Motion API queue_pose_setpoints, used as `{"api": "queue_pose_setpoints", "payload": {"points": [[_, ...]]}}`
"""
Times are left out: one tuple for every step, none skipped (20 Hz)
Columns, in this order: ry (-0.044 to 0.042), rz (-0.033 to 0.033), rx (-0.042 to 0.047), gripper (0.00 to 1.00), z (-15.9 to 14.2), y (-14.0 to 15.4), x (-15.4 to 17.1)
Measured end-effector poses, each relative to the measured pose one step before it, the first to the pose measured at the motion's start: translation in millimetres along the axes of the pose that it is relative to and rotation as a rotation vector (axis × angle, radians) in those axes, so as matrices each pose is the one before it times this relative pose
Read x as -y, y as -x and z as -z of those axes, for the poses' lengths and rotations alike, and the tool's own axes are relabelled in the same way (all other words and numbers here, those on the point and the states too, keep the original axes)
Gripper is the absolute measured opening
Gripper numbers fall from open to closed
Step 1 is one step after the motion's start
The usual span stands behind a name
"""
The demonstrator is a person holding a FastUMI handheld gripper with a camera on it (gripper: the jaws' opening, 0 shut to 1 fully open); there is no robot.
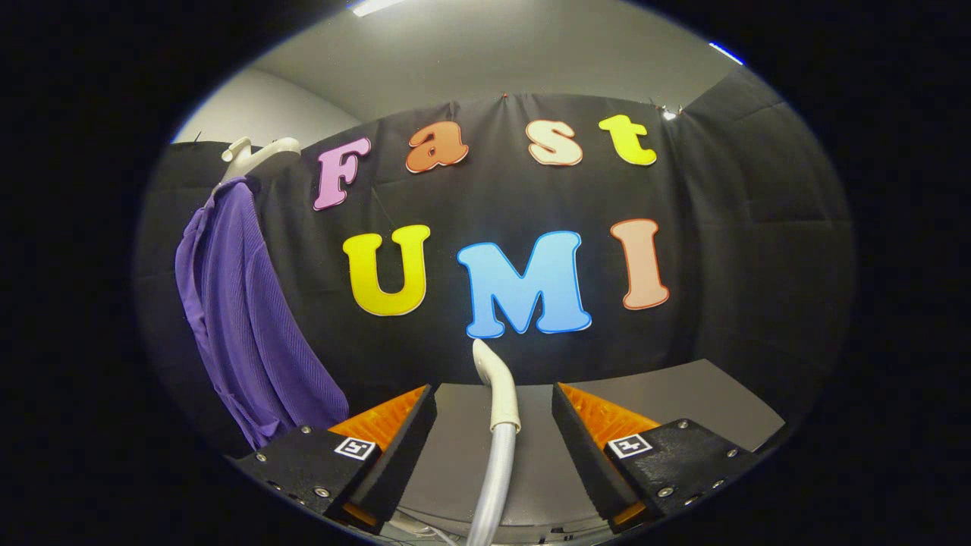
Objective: Iron the clothes twice with a garment steamer, once on the left side and once on the right side.
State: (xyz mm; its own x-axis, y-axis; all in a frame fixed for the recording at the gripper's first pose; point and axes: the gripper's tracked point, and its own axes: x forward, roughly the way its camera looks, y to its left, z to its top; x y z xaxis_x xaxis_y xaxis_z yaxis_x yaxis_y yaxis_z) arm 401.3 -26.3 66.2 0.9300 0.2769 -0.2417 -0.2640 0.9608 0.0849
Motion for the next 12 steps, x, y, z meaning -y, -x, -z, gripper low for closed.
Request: {"api": "queue_pose_setpoints", "payload": {"points": [[-0.00814,-0.00746,-0.03652,0.95,4.27,-12.58,1.51],[-0.01179,-0.00399,-0.0378,0.95,4.39,-10.59,2.81],[-0.01587,-0.00477,-0.04405,0.95,4.0,-9.38,0.48],[-0.01211,-0.0223,-0.04313,0.95,3.34,-13.17,-4.06],[-0.0066,-0.02152,-0.03139,0.94,-0.71,-12.11,-3.53],[-0.00284,-0.01005,-0.03597,0.94,-0.99,-13.62,0.05],[-0.00442,-0.00465,-0.02922,0.95,-0.58,-11.2,3.46],[-0.01348,-0.0102,-0.02999,0.94,-1.12,-11.46,0.52],[-0.02126,-0.00718,-0.04458,0.94,4.91,-14.8,0.73],[-0.03,-0.00616,-0.04157,0.94,3.9,-8.68,1.8],[-0.02297,0.00012,-0.0289,0.94,0.53,-10.44,3.67],[-0.02553,0.00505,-0.01701,0.94,-0.51,-10.71,4.21]]}}
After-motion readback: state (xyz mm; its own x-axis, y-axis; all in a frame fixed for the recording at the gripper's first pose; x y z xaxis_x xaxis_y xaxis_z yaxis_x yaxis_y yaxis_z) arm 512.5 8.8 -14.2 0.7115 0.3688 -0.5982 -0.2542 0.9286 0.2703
